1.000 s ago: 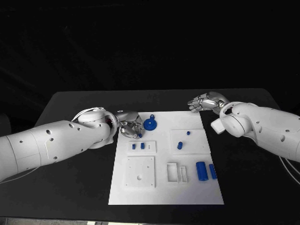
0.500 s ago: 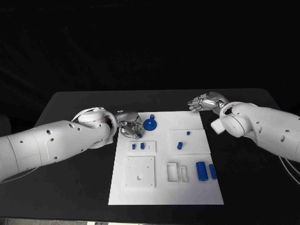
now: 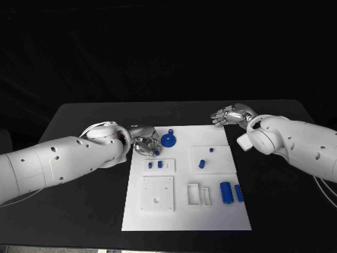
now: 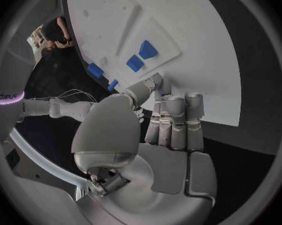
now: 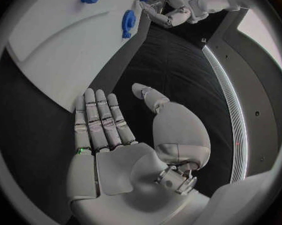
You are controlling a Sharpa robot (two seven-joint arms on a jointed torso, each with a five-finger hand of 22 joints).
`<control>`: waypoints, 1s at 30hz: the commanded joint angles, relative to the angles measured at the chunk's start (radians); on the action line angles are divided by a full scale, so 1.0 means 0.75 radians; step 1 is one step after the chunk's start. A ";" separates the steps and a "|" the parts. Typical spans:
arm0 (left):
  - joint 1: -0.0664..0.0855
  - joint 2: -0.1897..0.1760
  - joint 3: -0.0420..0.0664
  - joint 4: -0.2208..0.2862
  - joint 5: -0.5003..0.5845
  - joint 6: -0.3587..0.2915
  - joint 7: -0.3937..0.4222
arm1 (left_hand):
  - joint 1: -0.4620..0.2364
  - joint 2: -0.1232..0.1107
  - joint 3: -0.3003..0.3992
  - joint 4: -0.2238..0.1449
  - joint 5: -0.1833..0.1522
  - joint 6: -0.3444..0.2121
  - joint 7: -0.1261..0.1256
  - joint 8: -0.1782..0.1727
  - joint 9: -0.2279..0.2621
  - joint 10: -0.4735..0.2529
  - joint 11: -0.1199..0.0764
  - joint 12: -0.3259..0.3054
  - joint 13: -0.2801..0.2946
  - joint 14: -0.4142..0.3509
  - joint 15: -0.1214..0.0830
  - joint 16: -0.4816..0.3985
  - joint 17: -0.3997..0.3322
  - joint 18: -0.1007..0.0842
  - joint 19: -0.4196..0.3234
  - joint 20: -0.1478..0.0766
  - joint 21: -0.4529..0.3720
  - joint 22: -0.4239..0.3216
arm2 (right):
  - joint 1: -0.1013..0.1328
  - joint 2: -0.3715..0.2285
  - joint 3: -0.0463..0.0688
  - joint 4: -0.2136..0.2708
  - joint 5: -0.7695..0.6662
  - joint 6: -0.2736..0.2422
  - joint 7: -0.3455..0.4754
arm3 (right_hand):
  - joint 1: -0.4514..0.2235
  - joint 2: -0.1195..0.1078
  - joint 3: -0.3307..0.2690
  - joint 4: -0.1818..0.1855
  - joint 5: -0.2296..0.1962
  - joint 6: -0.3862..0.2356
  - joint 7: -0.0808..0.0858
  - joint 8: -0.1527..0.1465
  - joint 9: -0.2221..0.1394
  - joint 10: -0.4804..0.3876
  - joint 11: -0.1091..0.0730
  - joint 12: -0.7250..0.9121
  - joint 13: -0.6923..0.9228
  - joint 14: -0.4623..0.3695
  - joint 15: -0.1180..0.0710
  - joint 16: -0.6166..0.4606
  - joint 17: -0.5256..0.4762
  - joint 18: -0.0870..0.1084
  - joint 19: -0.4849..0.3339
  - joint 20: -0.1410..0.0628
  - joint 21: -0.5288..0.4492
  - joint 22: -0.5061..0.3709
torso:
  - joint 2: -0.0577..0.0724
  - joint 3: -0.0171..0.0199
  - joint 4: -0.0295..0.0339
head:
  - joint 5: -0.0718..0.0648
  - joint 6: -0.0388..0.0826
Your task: Assemble the parts on the task board
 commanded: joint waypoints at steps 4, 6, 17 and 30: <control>-0.006 -0.003 -0.005 -0.001 0.022 0.004 -0.026 | -0.031 -0.057 -0.013 0.026 -0.008 -0.097 0.006 -0.048 -0.029 0.002 0.011 -0.013 0.007 -0.006 0.001 -0.005 -0.005 0.041 0.001 -0.054 0.003 0.017 | -0.001 0.000 0.001 0.000 0.000 0.023 0.009 | -0.009 0.000 -0.006 -0.001 0.009 -0.011 0.030 0.008 -0.001 0.003 0.003 -0.006 -0.001 -0.009 0.001 0.008 -0.002 0.026 -0.001 0.008 -0.009 0.002 | 0.000 -0.0001 0.0004 | -0.005 -0.005; -0.006 -0.003 -0.005 -0.003 0.022 0.002 -0.029 | -0.032 -0.066 -0.015 0.032 -0.009 -0.133 0.004 -0.064 -0.042 0.003 0.010 -0.016 0.009 -0.005 0.000 -0.006 -0.006 0.042 0.002 -0.054 0.002 0.016 | -0.001 0.001 0.001 0.001 0.000 0.024 0.008 | -0.009 0.000 -0.006 -0.001 0.009 -0.011 0.030 0.008 -0.001 0.003 0.003 -0.006 -0.001 -0.010 0.001 0.008 -0.002 0.026 -0.001 0.008 -0.009 0.002 | 0.000 -0.0007 0.0001 | -0.004 -0.003; -0.006 -0.013 -0.004 -0.012 0.042 -0.004 -0.035 | -0.016 -0.082 -0.015 0.037 0.000 -0.216 -0.004 -0.091 -0.071 0.006 0.010 -0.029 0.018 -0.002 -0.001 -0.012 -0.009 0.043 0.004 -0.054 -0.004 0.012 | -0.001 0.000 0.001 0.000 0.000 0.024 0.008 | -0.009 -0.001 -0.007 -0.001 0.008 -0.011 0.030 0.009 -0.002 0.002 0.003 -0.006 -0.001 -0.010 0.001 0.008 -0.002 0.026 -0.001 0.008 -0.010 0.002 | 0.000 0.0000 -0.0004 | -0.003 -0.004; -0.005 -0.032 -0.003 -0.119 0.294 -0.128 0.024 | 0.000 -0.071 -0.002 0.037 0.020 -0.162 0.032 -0.036 -0.062 -0.012 0.026 -0.049 0.022 -0.024 0.016 -0.033 -0.019 0.040 -0.014 -0.042 -0.019 0.009 | -0.001 -0.024 0.001 0.026 -0.132 -0.003 0.037 | 0.079 0.005 0.018 -0.083 -0.058 0.002 0.024 0.021 -0.001 0.024 -0.006 0.006 0.003 0.009 -0.006 0.026 0.000 0.034 0.019 0.009 -0.006 0.010 | 0.000 0.0014 -0.0004 | -0.026 0.021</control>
